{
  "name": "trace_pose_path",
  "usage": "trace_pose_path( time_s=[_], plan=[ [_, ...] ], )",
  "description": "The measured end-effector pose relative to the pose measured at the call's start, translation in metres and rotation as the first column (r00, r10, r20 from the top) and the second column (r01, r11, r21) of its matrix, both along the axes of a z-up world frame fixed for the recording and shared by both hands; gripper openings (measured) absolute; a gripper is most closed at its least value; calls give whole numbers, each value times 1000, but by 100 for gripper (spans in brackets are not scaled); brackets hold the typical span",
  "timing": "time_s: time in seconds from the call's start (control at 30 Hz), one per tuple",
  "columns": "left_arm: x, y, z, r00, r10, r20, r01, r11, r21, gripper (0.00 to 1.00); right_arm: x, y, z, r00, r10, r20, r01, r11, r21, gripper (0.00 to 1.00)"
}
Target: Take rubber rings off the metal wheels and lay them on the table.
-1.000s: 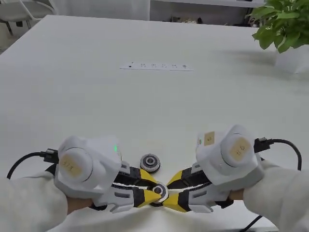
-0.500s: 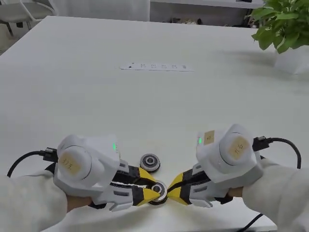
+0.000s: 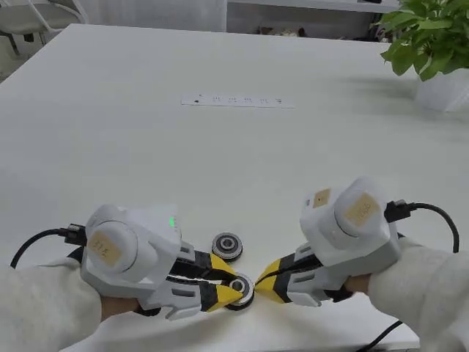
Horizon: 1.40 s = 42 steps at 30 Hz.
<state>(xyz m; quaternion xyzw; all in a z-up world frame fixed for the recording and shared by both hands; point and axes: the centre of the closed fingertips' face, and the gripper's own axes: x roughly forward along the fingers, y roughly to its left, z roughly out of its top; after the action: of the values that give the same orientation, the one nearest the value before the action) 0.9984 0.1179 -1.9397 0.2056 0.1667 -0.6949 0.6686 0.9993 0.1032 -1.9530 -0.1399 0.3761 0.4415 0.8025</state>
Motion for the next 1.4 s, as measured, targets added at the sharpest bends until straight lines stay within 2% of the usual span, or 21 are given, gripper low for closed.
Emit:
trace_pose_path(
  time_s=[0.07, 0.13, 0.23, 0.33, 0.43, 0.5, 0.57, 0.63, 0.7, 0.8, 0.93, 1.0, 1.1, 1.4],
  plan=[
    [0, 0, 0, 1000, 0, 0, 0, 1000, -2, 7, 0, -1, -2, 1000, 0, 6, 0, 1000, -2, 0],
    [0, 0, 0, 1000, 0, -1, 0, 1000, -3, 7, -4, -3, -8, 1000, -1, -26, 0, 1000, -17, 0],
    [-1, 0, 0, 1000, -1, -1, 0, 1000, -5, 7, -9, -1, -13, 999, 22, -41, -23, 999, -35, 2],
    [-1, 0, 0, 1000, -1, -2, 1, 1000, -9, 7, -10, 3, -11, 999, 33, -38, -34, 999, -19, 12],
    [-1, 1, 0, 1000, -2, -3, 2, 1000, -12, 7, -10, 5, -9, 999, 36, -33, -36, 999, -1, 15],
    [-1, 1, 0, 1000, -2, -3, 2, 1000, -13, 7, -11, 9, -8, 999, 38, -38, -37, 999, 22, 20],
    [-1, 1, 0, 1000, -2, -4, 2, 1000, -15, 7, -11, 13, -10, 998, 49, -36, -49, 999, 21, 25],
    [-1, 1, 0, 1000, -3, -4, 3, 1000, -19, 7, -12, 14, -10, 998, 54, -39, -54, 998, 19, 26],
    [-1, 1, 0, 1000, -3, -4, 3, 1000, -20, 7, -11, 18, -8, 998, 46, -43, -44, 998, 43, 28],
    [-1, 1, 0, 1000, -3, -4, 3, 1000, -20, 7, -6, 21, -7, 999, 34, -30, -32, 998, 56, 32],
    [-1, 1, 0, 1000, -3, -5, 3, 1000, -22, 7, -3, 21, -7, 999, 46, 9, -47, 998, 41, 27],
    [-1, 1, 0, 1000, -3, -3, 3, 1000, -22, 7, -5, 23, -6, 998, 55, 2, -55, 997, 52, 25],
    [-1, 1, 0, 1000, -3, -3, 3, 1000, -22, 7, -6, 21, -6, 997, 80, 15, -81, 996, 31, 23],
    [0, 1, 0, 1000, 0, -3, 0, 1000, -23, 7, -9, 16, -6, 996, 94, 7, -94, 995, 15, 19]
  ],
)
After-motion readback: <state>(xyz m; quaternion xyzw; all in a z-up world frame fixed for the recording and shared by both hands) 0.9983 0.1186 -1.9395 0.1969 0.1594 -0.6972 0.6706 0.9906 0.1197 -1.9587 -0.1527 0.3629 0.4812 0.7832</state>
